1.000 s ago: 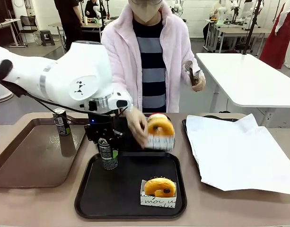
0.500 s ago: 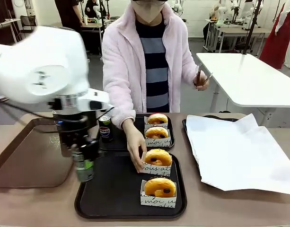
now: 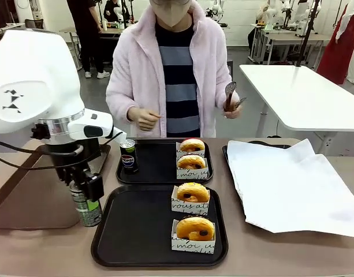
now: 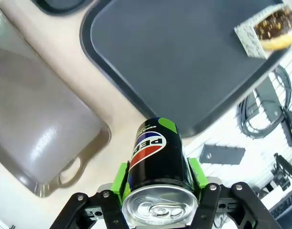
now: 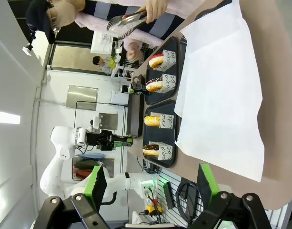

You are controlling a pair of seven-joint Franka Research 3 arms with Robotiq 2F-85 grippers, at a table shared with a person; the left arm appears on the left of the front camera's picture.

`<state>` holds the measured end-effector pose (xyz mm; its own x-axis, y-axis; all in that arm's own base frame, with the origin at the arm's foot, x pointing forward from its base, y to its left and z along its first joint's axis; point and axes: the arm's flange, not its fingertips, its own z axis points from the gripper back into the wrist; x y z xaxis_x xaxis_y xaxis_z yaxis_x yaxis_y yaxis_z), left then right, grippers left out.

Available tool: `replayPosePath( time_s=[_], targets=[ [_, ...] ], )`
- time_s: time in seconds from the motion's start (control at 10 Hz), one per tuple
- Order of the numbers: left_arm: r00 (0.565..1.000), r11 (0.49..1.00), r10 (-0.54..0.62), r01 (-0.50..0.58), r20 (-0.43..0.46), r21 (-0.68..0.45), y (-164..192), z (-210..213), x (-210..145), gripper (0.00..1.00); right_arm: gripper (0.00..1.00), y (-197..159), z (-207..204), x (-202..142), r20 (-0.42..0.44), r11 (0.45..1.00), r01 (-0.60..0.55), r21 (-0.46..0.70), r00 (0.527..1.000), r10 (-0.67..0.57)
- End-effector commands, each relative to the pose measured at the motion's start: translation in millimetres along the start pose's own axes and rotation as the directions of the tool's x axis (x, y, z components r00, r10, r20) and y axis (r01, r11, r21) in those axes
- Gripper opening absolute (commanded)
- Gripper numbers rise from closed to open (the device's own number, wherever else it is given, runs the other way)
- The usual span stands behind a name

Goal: Set up donuts and drinks on trays.
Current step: Pick up one Pepsi coke from the Handle tray and place it on the Flat Tray without a Pepsi coke.

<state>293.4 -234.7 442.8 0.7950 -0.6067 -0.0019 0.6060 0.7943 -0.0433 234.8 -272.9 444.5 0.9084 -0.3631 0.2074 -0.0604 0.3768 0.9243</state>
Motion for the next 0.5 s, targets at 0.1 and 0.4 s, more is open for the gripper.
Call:
replayPosePath(
  time_s=[0.1,0.4],
  targets=[
    [0.998,0.998,0.048,-0.049,0.037,0.024,-2.2,-29.6,55.4,0.59,1.0,-1.1,0.9,0.3,0.006,1.0,-0.018,0.019,1.0,0.018],
    [0.995,0.997,0.074,-0.076,0.062,0.029,-3.6,-60.0,83.7,0.59,1.0,-1.1,0.9,0.3,0.006,1.0,-0.018,0.019,1.0,0.018]
  ],
)
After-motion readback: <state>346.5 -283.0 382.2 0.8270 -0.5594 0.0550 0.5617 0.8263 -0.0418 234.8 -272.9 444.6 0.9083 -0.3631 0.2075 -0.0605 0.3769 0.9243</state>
